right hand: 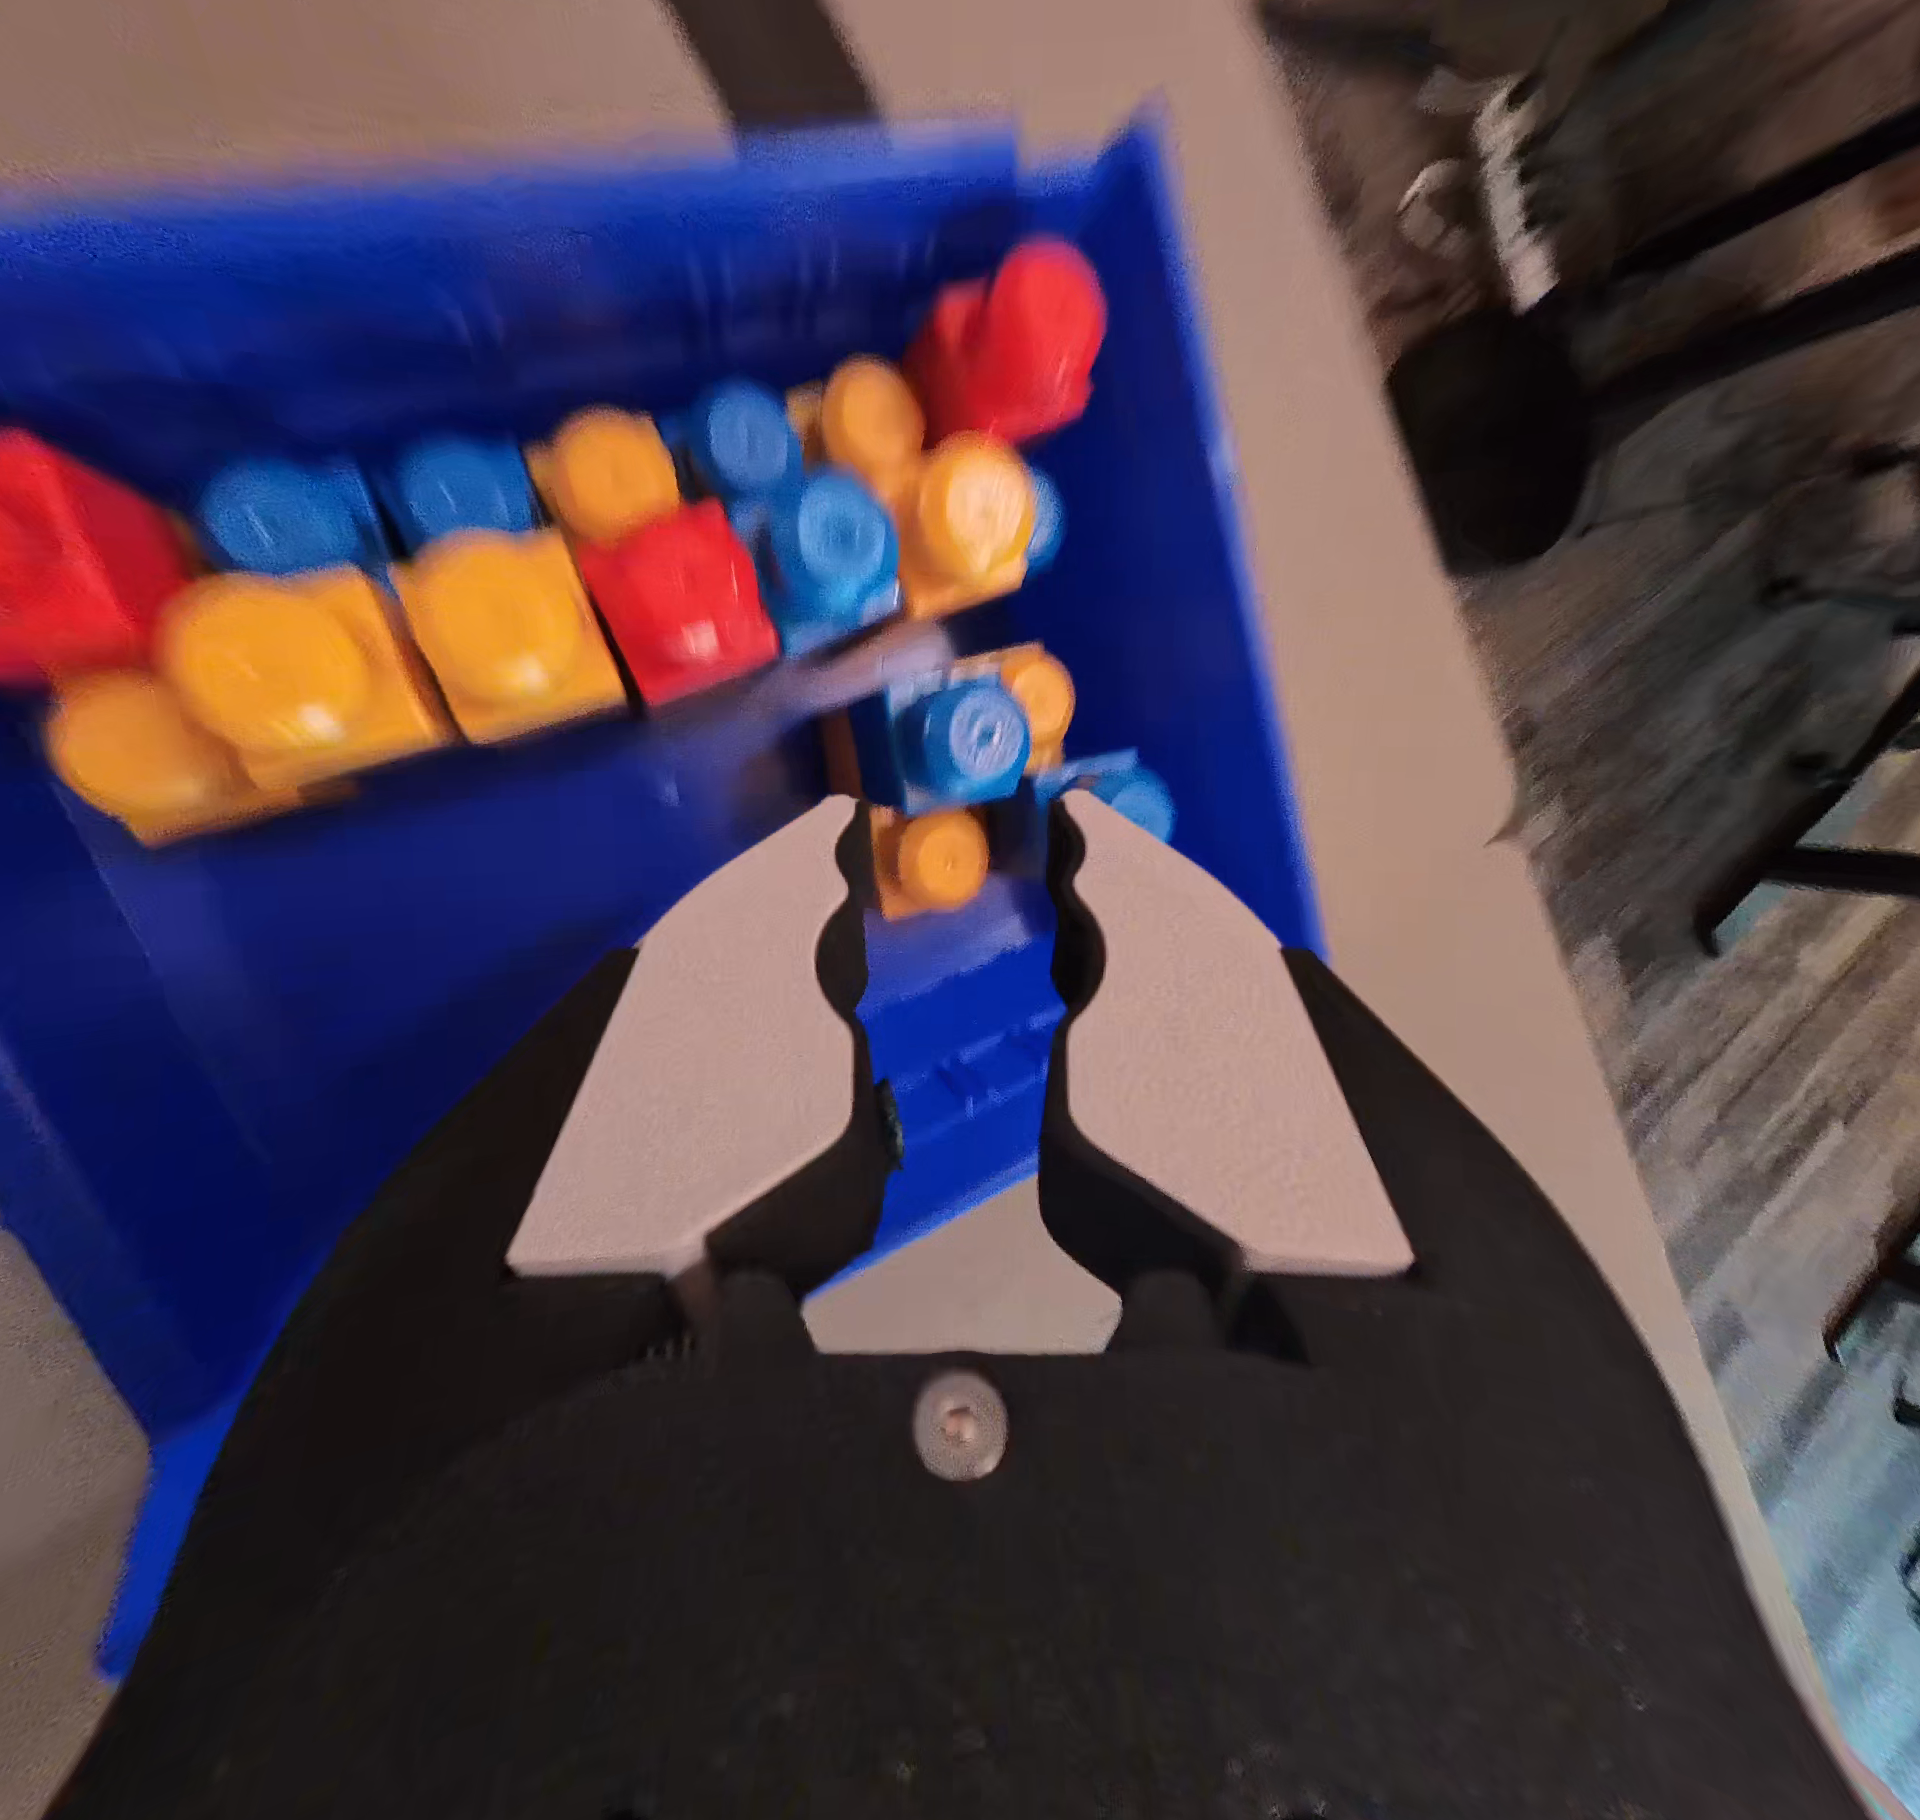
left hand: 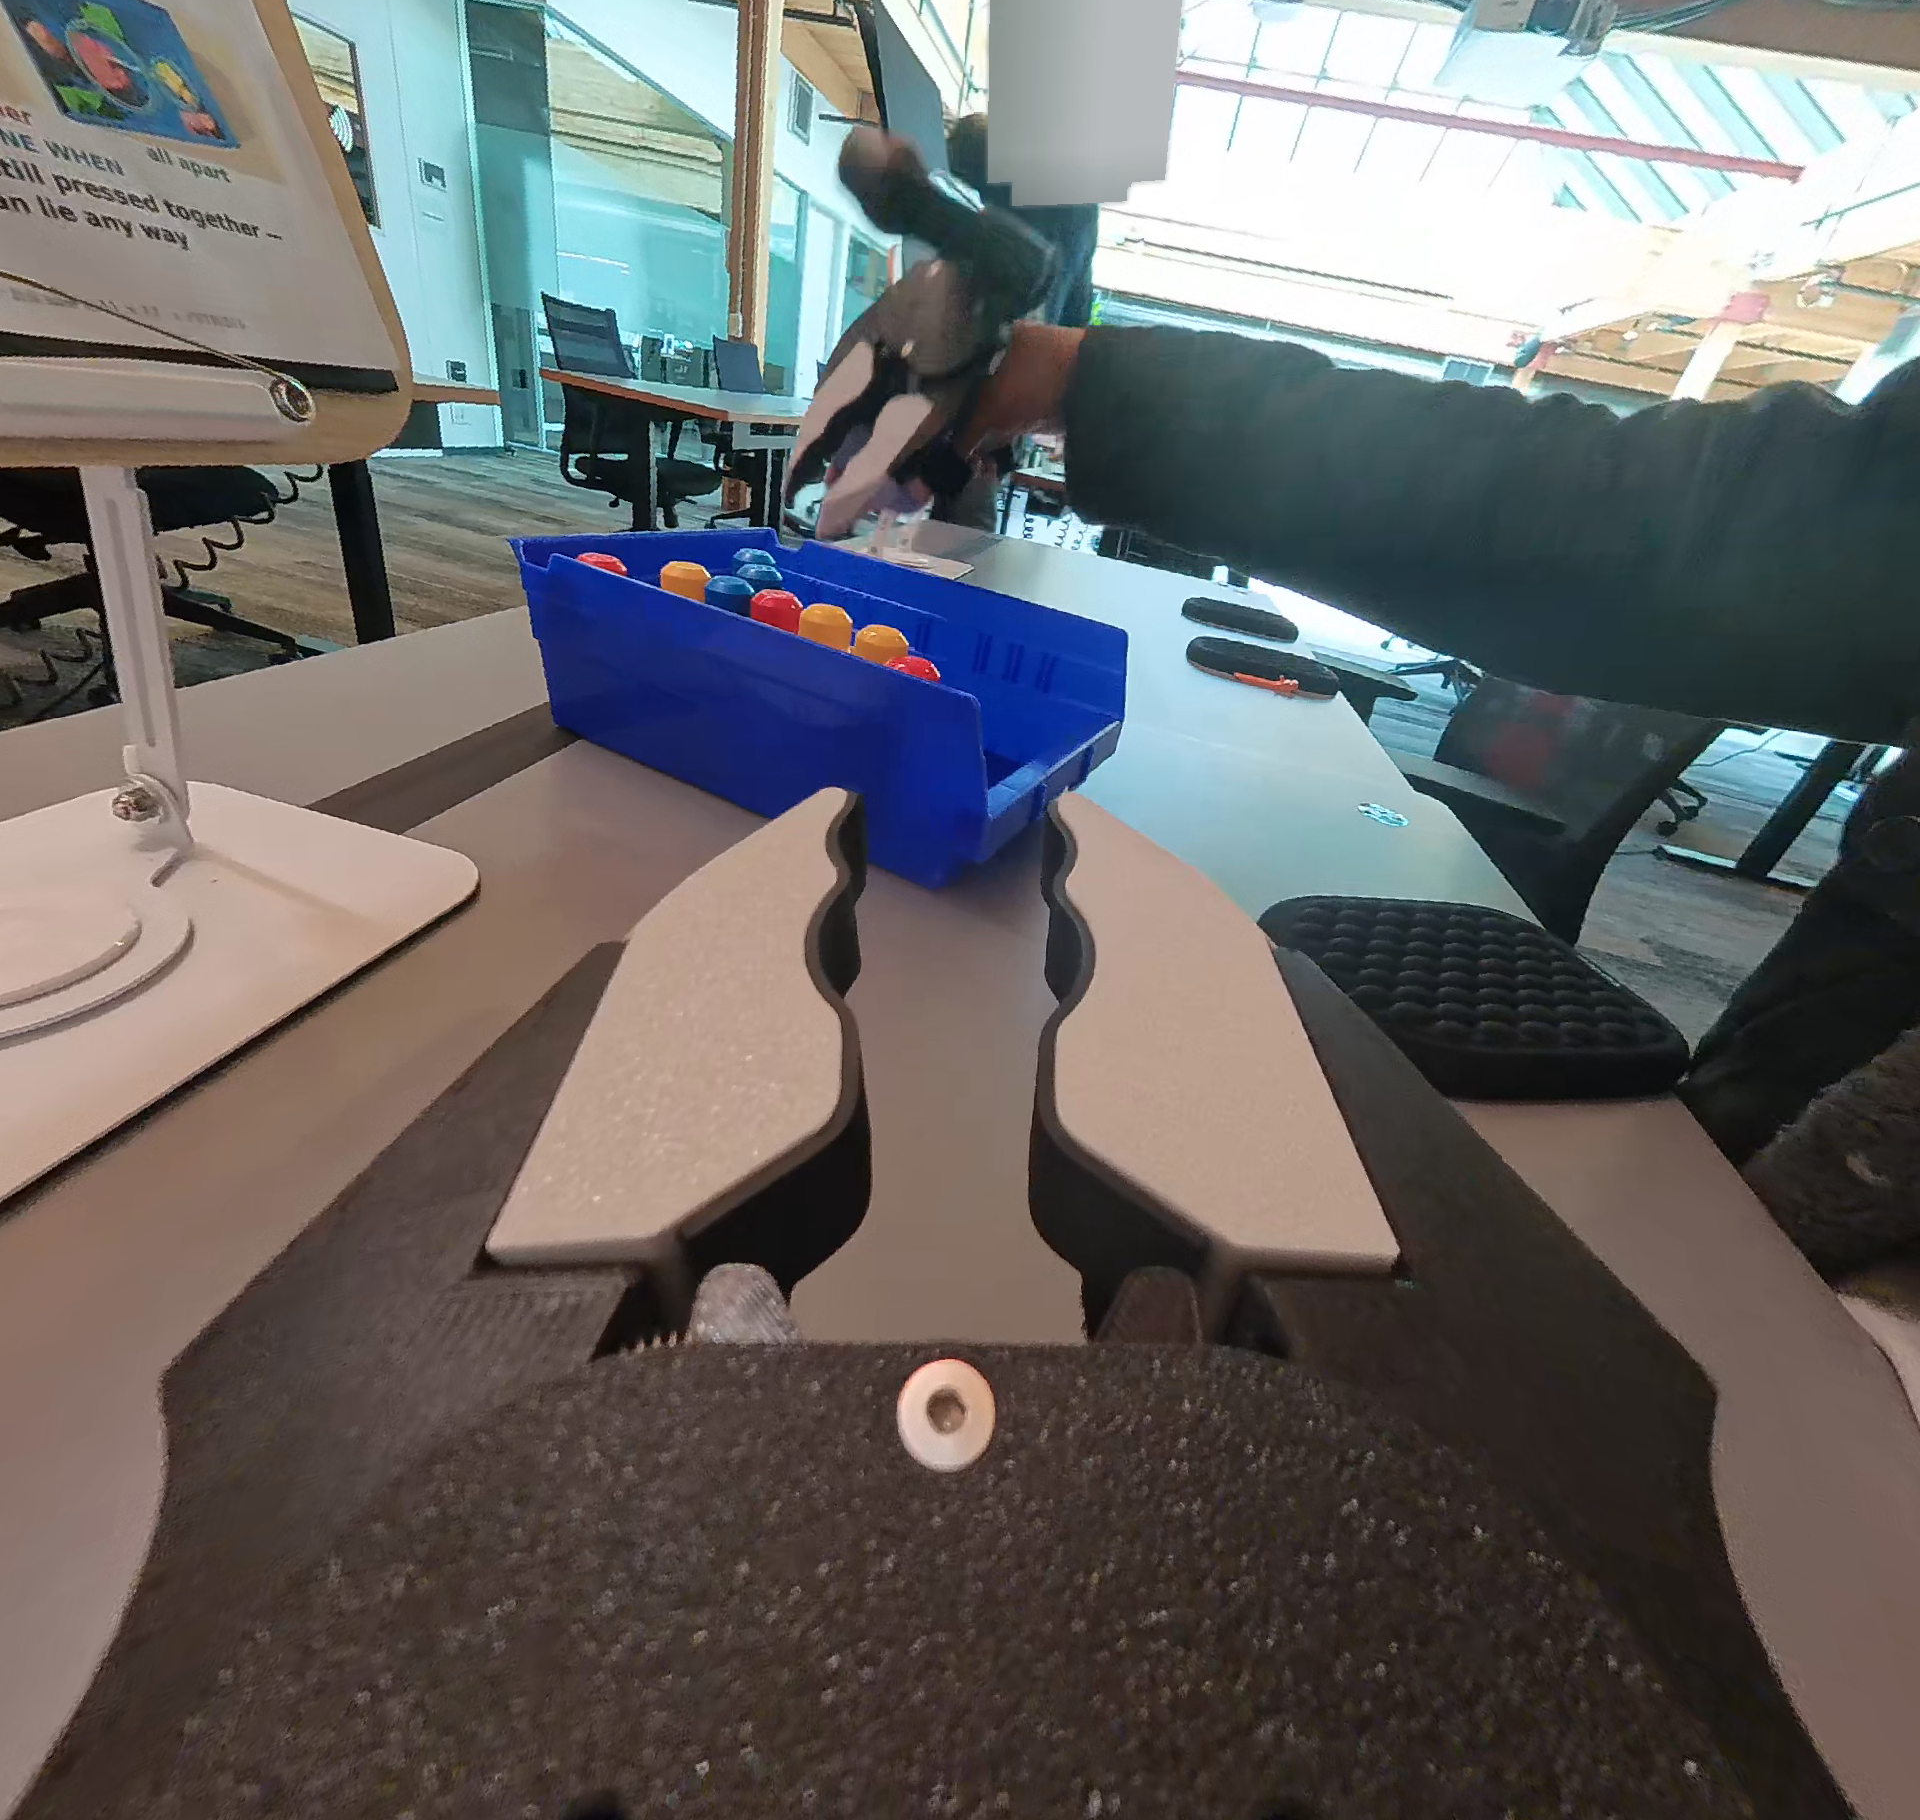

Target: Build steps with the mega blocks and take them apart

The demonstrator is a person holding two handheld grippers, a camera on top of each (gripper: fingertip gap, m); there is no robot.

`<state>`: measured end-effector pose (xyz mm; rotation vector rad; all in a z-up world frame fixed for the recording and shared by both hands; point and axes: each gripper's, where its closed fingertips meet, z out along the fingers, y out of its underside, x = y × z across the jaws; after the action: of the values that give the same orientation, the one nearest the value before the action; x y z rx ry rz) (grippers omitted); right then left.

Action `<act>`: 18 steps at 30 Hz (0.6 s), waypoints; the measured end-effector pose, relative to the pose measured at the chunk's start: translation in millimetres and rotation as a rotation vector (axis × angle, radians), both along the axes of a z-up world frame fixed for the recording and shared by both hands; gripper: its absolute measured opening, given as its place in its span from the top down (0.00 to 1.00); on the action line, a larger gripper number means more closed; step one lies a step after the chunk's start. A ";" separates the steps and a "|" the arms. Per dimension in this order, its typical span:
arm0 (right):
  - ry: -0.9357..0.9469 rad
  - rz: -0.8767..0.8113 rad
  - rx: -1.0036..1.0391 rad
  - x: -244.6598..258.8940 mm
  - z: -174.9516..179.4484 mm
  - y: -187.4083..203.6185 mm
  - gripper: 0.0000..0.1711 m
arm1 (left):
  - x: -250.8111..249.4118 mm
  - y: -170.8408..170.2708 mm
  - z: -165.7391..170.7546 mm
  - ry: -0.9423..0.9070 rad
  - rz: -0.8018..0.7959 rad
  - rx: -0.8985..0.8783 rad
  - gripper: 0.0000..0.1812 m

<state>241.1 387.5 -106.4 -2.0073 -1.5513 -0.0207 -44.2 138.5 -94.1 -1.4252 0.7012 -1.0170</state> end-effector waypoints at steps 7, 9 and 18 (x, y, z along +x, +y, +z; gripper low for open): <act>0.624 -0.022 0.268 -98.2 123.1 -47.5 0.91 | -3.8 5.4 -0.2 0.032 0.061 0.020 0.83; 0.746 -0.052 0.319 -120.0 135.5 -64.0 0.95 | -5.7 7.3 0.2 0.033 0.080 0.021 0.84; 1.008 -0.201 0.283 -206.8 77.1 -136.4 1.00 | -14.7 13.7 6.9 0.028 0.151 0.036 0.85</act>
<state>34.3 251.1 -29.3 -1.5296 -0.6541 0.5681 -59.0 152.2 -87.2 -1.4408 0.6193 -0.8645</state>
